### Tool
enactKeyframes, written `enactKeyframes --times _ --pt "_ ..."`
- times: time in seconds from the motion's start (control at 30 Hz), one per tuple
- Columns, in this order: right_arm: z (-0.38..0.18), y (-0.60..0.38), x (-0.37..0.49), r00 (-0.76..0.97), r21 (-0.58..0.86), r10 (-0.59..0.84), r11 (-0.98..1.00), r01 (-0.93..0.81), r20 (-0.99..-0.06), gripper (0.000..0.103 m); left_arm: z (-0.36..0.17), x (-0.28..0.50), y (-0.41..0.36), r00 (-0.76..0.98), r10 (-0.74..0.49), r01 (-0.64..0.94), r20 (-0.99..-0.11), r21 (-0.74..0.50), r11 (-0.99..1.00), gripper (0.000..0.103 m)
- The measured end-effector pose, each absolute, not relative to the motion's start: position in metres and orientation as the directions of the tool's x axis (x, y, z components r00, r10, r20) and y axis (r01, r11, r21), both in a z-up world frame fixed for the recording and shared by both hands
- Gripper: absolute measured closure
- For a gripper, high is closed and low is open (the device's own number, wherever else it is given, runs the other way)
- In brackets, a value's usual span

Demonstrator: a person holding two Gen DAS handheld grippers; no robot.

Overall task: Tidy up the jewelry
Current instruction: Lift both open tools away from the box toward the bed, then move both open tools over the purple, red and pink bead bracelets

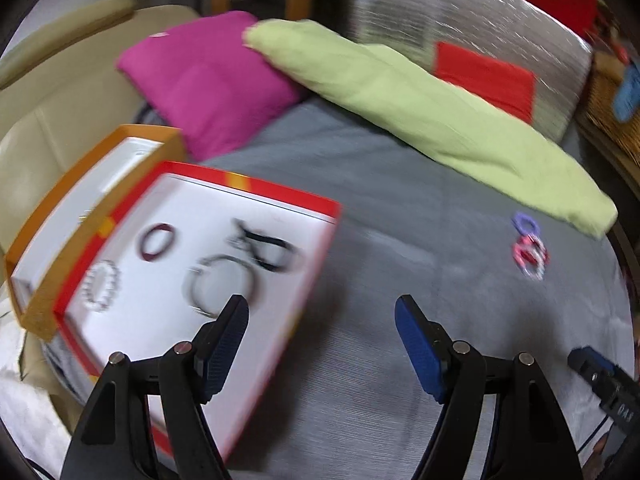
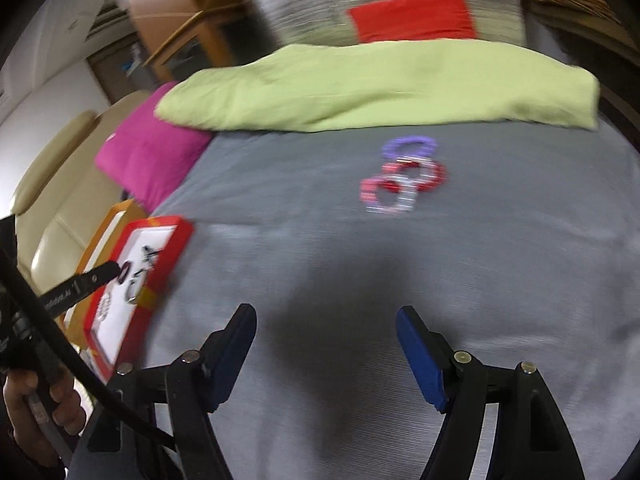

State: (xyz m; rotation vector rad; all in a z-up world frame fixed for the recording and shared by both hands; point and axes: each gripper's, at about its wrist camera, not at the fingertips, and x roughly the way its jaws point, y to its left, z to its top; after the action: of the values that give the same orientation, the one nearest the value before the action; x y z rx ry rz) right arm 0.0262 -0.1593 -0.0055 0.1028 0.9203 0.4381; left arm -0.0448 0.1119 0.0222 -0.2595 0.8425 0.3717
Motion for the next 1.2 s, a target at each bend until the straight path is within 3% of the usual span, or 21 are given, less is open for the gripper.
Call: enactKeyframes --times 0.27,0.5,0.57,0.7,1.2 --pt "-0.018 -0.211 0.036 0.563 0.251 0.326 0.945 -0.210 -0.759 0.027 -0.005 -0.021 0.056 0.591 0.154 -0.308 -0.792 -0.045 0.950 0.027" --pt "-0.037 -0.204 0.040 0.562 0.203 0.298 0.953 -0.226 -0.772 0.027 -0.049 -0.006 0.037 0.543 0.129 -0.243 -0.830 -0.009 0.970 0.026" --pt "-0.040 -0.199 0.040 0.567 0.174 0.280 0.956 -0.235 -0.775 0.026 -0.049 -0.008 0.031 0.568 0.171 -0.243 -0.805 0.034 0.969 0.018" --pt "-0.042 -0.195 0.039 0.577 0.161 0.273 0.958 -0.239 -0.769 0.022 -0.053 -0.006 0.029 0.570 0.150 -0.234 -0.808 0.016 0.972 0.013" --pt "-0.049 -0.178 0.030 0.609 0.021 0.185 0.964 -0.266 -0.771 0.019 -0.058 -0.010 0.030 0.587 0.181 -0.263 -0.789 0.026 0.965 0.000"
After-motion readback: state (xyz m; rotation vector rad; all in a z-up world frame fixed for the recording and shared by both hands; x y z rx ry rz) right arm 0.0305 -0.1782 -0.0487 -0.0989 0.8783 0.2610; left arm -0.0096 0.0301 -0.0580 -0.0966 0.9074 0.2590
